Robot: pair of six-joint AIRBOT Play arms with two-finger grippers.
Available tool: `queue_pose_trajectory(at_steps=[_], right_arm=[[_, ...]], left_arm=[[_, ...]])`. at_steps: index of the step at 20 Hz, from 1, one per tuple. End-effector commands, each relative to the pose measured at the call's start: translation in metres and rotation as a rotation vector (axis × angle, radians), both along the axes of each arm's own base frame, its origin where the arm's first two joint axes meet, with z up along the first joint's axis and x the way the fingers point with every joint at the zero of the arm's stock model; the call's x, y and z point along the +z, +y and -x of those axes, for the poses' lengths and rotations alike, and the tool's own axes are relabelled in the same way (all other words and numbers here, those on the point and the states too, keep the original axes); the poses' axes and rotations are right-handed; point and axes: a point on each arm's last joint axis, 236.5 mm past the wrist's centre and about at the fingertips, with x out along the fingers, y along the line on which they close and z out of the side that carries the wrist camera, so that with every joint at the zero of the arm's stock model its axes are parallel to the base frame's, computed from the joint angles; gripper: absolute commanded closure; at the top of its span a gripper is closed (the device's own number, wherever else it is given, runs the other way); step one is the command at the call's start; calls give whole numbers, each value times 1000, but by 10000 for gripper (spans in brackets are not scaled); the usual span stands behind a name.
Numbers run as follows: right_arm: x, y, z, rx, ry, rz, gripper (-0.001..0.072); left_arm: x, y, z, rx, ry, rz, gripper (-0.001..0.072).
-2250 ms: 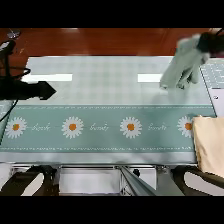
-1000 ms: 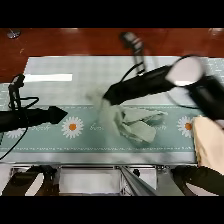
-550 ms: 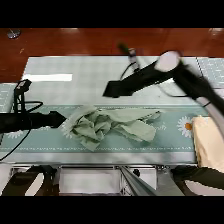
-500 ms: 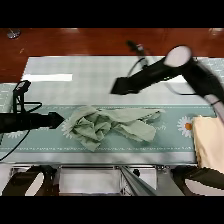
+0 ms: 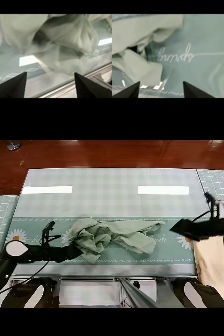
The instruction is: Fold the shirts.
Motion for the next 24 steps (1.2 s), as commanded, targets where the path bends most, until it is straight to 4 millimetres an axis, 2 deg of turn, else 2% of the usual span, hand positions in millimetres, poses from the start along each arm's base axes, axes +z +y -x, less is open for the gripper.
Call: queue_pose_trajectory(at_steps=[1,3,5,8,9,10,11,13,15,18,21,22,23,24], right_arm=[[-49,23,37,-40,80,-73,94],[-60,30,39,-47,85,-67,95],[-60,33,34,-42,65,-56,95],[-63,36,38,-45,99,-67,95],[-65,37,40,-42,116,-72,95],[-68,37,43,-37,135,-75,95],[-71,38,45,-34,158,-80,95],[-78,45,49,-6,191,-84,95],[-84,63,47,35,197,-99,95],[-93,97,37,61,194,-150,95],[-101,120,26,74,205,-176,96],[-101,127,23,97,203,-183,142],[-100,134,18,125,194,-191,392],[-93,140,12,169,166,-205,694]], left_arm=[[-2,-35,-5,48,-54,121,6],[-10,-48,2,4,-52,105,6],[-20,-61,7,-9,-29,98,6],[-22,-83,14,-83,-41,124,9],[-21,-86,12,-97,-50,122,73],[-18,-88,6,-94,-59,123,397],[-12,-91,0,-104,-91,126,680],[2,-98,-11,-120,-138,143,687],[12,-102,-19,-121,-162,155,687],[18,-105,-23,-123,-176,163,688],[22,-107,-23,-123,-175,174,687],[24,-108,-26,-123,-183,176,687],[29,-109,-29,-124,-193,183,687],[38,-109,-35,-124,-210,195,687]])
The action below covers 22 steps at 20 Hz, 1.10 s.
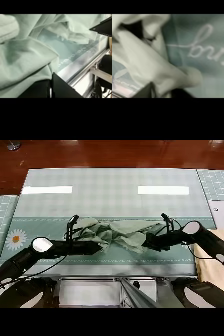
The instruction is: Fold the shirts.
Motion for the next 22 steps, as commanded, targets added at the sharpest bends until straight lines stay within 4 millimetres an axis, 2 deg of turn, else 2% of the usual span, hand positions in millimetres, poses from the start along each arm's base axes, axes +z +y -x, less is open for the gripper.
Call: queue_pose_trajectory(at_steps=[1,2,4,6,7,8,10,12,13,15,16,18,20,22], right_arm=[[19,29,-25,93,-94,-76,685],[38,30,-40,112,-144,-86,686],[93,20,-84,123,-296,-76,686],[171,4,-132,98,-493,-54,686],[220,-5,-152,88,-611,-38,686],[270,-11,-165,84,-729,-24,686],[362,-15,-168,108,-934,0,686],[441,-15,-147,155,-1111,31,686],[473,-16,-129,180,-1184,48,686],[516,-22,-96,189,-1298,99,686],[532,-28,-77,186,-1346,135,686],[545,-38,-39,180,-1395,197,686],[550,-47,-6,169,-1416,243,686],[558,-52,19,143,-1452,257,686]], left_arm=[[26,-2,-16,-11,-55,40,687],[44,1,-27,-14,-96,64,687],[94,19,-62,30,-190,116,687],[155,50,-103,118,-323,147,687],[187,67,-119,155,-395,153,688],[222,85,-133,189,-470,153,687],[292,117,-147,244,-627,136,687],[358,143,-146,284,-781,99,687],[388,152,-140,295,-854,73,687],[446,167,-124,334,-1005,15,687],[474,172,-112,359,-1081,-15,687],[519,175,-85,390,-1226,-91,687],[546,178,-60,440,-1332,-231,688],[560,179,-34,474,-1403,-356,688]])
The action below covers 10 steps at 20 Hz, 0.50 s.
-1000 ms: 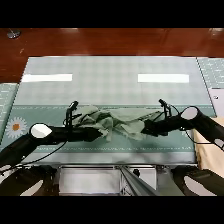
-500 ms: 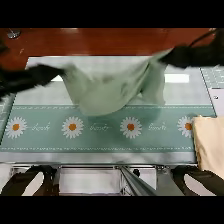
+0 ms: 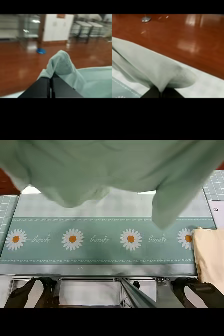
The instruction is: Fold the shirts.
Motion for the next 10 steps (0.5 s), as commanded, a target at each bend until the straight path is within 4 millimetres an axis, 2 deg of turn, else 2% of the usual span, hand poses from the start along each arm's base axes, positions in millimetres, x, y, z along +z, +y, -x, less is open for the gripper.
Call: queue_pose_trajectory(at_steps=[1,3,6,8,10], right_arm=[[18,-13,53,-52,-78,16,686],[19,-13,69,-53,-86,8,686],[1,-13,78,-46,-12,26,686],[-21,-12,77,-33,73,51,686],[-50,-14,70,-27,181,79,686]], left_arm=[[36,4,49,179,-134,-148,688],[38,-6,73,174,-169,-189,687],[35,-8,94,165,-172,-196,688],[29,-2,95,174,-145,-207,687],[16,4,80,180,-92,-203,688]])
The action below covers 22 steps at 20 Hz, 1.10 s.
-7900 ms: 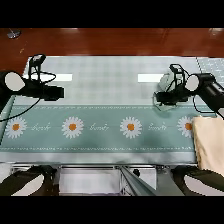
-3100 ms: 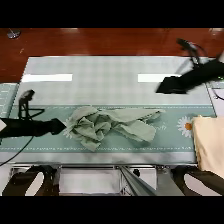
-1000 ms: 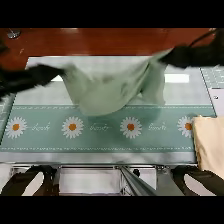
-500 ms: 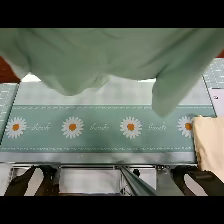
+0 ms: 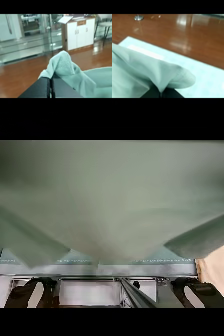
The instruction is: Fold the shirts.
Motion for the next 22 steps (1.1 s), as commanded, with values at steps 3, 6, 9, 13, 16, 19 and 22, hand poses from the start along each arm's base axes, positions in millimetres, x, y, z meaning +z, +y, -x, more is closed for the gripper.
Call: queue_pose_trajectory(at_steps=[3,6,9,13,16,19,22], right_arm=[[-97,-5,-27,2,326,66,686],[-179,-10,-71,-46,504,48,686],[-252,-26,-133,-165,564,32,686],[-312,-38,-220,-244,626,21,686],[-345,-44,-283,-286,715,-106,686],[-364,-43,-332,-281,766,-252,686],[-368,-36,-359,-255,810,-430,423]], left_arm=[[-60,15,-58,2,216,54,687],[-134,10,-129,-86,426,167,687],[-201,8,-195,-123,576,250,688],[-263,-15,-267,-141,681,288,687],[-306,-28,-304,-126,738,319,687],[-351,-46,-316,-150,842,312,687],[-388,-57,-316,-168,934,277,201]])
